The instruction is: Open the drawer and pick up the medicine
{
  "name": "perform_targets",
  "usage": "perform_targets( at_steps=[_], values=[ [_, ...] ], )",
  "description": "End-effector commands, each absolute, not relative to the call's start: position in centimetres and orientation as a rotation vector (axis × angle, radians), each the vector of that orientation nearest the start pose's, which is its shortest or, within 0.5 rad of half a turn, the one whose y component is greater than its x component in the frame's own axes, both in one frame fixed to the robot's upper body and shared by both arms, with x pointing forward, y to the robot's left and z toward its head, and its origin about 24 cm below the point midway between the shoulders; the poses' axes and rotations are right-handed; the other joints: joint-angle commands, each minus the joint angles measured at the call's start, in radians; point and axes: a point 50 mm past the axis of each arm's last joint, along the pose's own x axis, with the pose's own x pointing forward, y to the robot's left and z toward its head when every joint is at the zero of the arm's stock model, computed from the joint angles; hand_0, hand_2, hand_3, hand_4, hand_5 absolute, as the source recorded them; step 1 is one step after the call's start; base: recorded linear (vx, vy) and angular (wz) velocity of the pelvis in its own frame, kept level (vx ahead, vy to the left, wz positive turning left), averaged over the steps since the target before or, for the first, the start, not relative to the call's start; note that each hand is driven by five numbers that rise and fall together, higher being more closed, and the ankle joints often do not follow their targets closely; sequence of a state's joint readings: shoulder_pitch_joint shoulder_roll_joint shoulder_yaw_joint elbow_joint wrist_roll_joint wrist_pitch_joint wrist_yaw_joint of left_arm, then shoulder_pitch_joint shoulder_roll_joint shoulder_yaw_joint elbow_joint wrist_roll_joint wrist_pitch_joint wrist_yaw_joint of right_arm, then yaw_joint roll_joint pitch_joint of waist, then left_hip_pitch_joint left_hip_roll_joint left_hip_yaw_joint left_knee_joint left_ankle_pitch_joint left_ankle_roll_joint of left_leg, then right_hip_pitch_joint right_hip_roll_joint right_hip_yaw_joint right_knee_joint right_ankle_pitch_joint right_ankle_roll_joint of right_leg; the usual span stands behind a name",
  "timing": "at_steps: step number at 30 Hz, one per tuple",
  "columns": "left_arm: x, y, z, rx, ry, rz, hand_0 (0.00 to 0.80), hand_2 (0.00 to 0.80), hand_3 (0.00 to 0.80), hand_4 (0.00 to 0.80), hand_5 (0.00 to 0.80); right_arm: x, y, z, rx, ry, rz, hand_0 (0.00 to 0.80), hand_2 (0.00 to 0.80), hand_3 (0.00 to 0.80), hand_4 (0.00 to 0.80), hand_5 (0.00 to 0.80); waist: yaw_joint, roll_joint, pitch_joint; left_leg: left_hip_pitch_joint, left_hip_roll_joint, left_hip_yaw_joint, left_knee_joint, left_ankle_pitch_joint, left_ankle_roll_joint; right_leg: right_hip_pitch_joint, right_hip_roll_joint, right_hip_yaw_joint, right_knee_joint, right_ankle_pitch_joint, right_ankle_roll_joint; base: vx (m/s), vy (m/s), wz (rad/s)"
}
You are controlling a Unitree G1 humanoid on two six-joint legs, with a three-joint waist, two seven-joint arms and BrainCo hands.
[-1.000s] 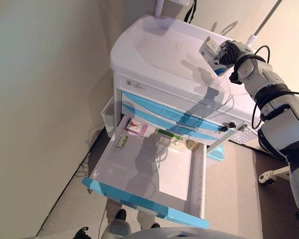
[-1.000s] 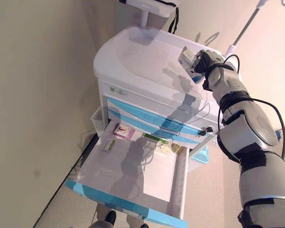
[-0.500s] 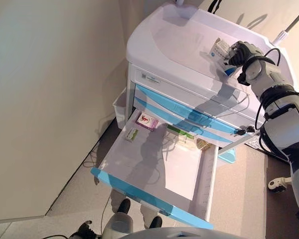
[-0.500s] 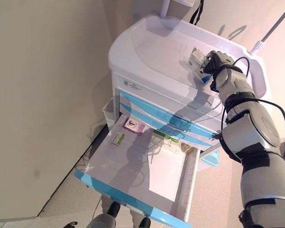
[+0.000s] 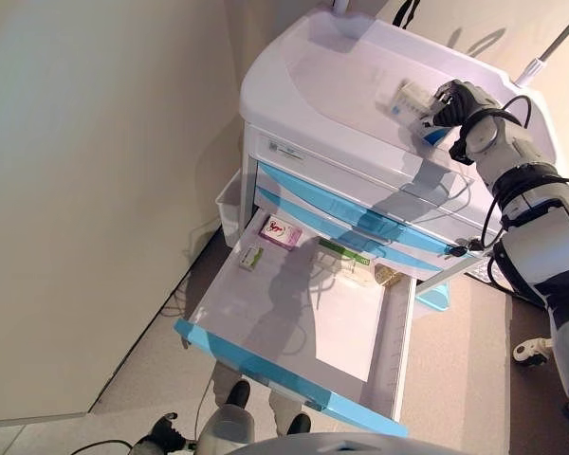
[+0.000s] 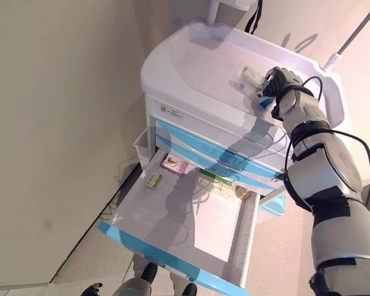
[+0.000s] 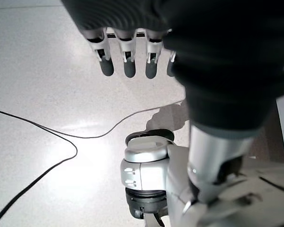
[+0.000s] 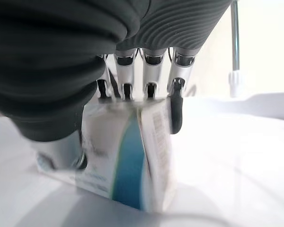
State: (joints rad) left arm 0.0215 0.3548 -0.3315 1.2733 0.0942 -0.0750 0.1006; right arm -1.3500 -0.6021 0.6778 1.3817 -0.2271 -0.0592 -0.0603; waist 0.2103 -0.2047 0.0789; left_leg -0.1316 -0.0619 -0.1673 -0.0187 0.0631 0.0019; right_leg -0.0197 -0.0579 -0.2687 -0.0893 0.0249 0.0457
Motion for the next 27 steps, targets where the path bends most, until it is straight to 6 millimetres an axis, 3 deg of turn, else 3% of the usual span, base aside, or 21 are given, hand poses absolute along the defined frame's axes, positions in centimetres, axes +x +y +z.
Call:
perform_targets(
  at_steps=[1,14,20,23,24,25,27],
  values=[
    [7.4,25.7,-15.8,0.614,1.237,-0.091,0.000,0.000,0.000,0.000,0.000,41.5,-26.4,23.6,-1.253,0.064,-0.240,0.000,0.000,0.000,0.000,0.000,0.008,0.007,-0.016,0.030,-0.010,0.014,-0.057,-0.004,0.011,-0.025,-0.003,-0.023,0.084,0.020,0.042,0.000,0.000,0.00],
    [7.1,25.7,-15.9,0.620,1.248,-0.097,0.000,0.000,0.000,0.000,0.000,41.5,-26.2,24.7,-1.193,-0.014,-0.269,0.000,0.000,0.000,0.000,0.000,-0.017,0.021,-0.036,0.057,-0.005,0.038,-0.061,-0.009,0.009,-0.008,-0.002,-0.007,0.082,0.020,0.041,-0.002,0.000,-0.01],
    [6.6,25.3,-16.1,0.622,1.256,-0.105,0.000,0.000,0.000,0.000,0.000,40.8,-25.9,27.7,-0.952,-0.259,-0.344,0.000,0.000,0.000,0.000,0.000,-0.051,0.045,-0.052,0.082,0.000,0.071,-0.063,-0.016,0.010,0.003,-0.001,0.018,0.081,0.021,0.044,-0.015,0.022,-0.10],
    [6.1,24.9,-16.3,0.621,1.264,-0.108,0.000,0.000,0.000,0.000,0.000,39.3,-26.8,29.1,-0.758,-0.433,-0.415,0.000,0.000,0.000,0.000,0.000,-0.078,0.069,-0.064,0.104,0.003,0.098,-0.063,-0.026,0.013,0.012,0.000,0.045,0.082,0.018,0.044,0.004,0.032,-0.22],
    [5.9,25.0,-16.3,0.621,1.266,-0.102,0.000,0.000,0.000,0.000,0.000,39.0,-26.8,28.5,-0.750,-0.443,-0.400,0.000,0.000,0.000,0.000,0.000,-0.079,0.071,-0.067,0.111,0.003,0.107,-0.063,-0.028,0.014,0.017,0.001,0.052,0.082,0.018,0.045,0.006,0.048,-0.38],
    [5.8,24.7,-16.4,0.618,1.265,-0.101,0.000,0.000,0.000,0.000,0.000,38.0,-27.9,28.3,-0.606,-0.498,-0.440,0.000,0.000,0.000,0.000,0.000,-0.097,0.086,-0.074,0.124,0.004,0.125,-0.063,-0.033,0.015,0.025,0.002,0.067,0.082,0.018,0.046,0.001,0.031,-0.36],
    [5.6,24.7,-16.4,0.614,1.269,-0.102,0.000,0.000,0.000,0.000,0.000,37.6,-28.1,27.6,-0.580,-0.505,-0.421,0.000,0.000,0.000,0.000,0.000,-0.102,0.089,-0.077,0.132,0.004,0.135,-0.064,-0.035,0.015,0.028,0.003,0.077,0.080,0.018,0.046,-0.007,0.027,-0.34]
  ],
)
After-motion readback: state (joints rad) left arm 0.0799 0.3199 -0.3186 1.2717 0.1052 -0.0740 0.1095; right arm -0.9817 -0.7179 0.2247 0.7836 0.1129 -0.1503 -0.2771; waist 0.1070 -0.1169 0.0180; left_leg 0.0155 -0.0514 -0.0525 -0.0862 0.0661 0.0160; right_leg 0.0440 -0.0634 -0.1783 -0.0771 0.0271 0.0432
